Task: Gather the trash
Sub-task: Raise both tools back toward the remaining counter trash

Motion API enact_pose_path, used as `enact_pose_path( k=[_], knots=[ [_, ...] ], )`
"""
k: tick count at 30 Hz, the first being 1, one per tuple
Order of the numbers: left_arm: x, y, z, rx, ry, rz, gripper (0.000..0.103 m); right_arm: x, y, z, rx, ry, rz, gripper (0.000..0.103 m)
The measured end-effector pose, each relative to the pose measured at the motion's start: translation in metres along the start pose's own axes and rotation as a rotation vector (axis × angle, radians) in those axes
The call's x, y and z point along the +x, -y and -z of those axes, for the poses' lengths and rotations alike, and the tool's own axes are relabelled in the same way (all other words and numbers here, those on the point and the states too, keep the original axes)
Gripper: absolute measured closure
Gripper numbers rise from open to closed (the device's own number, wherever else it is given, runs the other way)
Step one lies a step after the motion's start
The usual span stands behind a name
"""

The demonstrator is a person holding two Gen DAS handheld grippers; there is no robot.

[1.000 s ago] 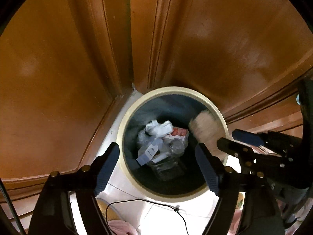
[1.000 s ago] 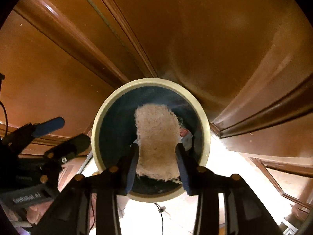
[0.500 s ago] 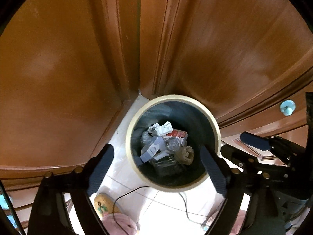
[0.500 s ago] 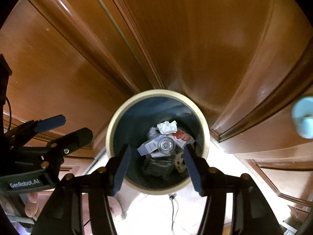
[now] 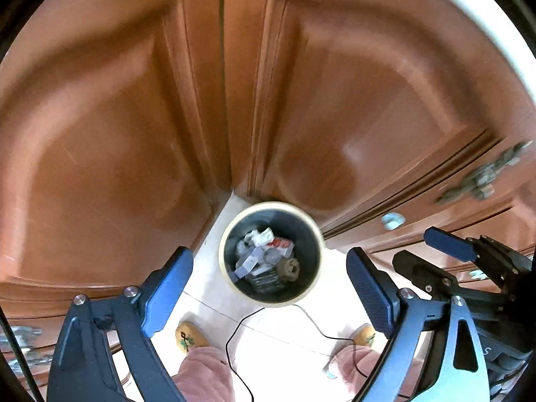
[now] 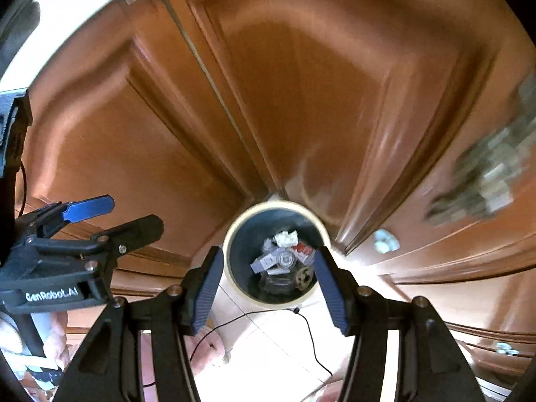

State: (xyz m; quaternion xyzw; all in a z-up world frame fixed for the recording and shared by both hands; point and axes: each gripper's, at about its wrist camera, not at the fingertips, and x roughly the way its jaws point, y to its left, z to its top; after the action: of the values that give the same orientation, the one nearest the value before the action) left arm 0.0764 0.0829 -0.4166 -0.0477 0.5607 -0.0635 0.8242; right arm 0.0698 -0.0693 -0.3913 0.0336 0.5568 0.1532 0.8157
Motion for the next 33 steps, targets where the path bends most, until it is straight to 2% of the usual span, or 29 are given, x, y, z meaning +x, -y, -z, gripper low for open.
enact_pose_path(
  k=[10, 13, 20, 25, 31, 33],
  knots=[
    [-0.141, 0.048, -0.055, 0.066, 0.126, 0.035, 0.008, -0.146, 0.000, -0.041, 0.032, 0.102, -0.025, 0.046],
    [-0.170, 0.064, -0.065, 0.093, 0.160, 0.040, 0.007, -0.184, 0.004, -0.048, 0.038, 0.141, -0.024, 0.046],
    [-0.226, 0.095, -0.087, 0.125, 0.241, 0.067, 0.007, -0.249, 0.003, -0.058, 0.029, 0.251, -0.020, 0.046],
    [-0.243, 0.114, -0.101, 0.137, 0.281, 0.097, 0.007, -0.276, 0.007, -0.066, 0.058, 0.317, -0.016, 0.046],
    [-0.275, 0.144, -0.117, 0.184, 0.366, 0.111, 0.006, -0.319, 0.021, -0.082, 0.070, 0.405, 0.058, 0.046],
    [-0.284, 0.152, -0.128, 0.200, 0.394, 0.114, 0.003, -0.332, 0.030, -0.088, 0.088, 0.425, 0.072, 0.046]
  ],
)
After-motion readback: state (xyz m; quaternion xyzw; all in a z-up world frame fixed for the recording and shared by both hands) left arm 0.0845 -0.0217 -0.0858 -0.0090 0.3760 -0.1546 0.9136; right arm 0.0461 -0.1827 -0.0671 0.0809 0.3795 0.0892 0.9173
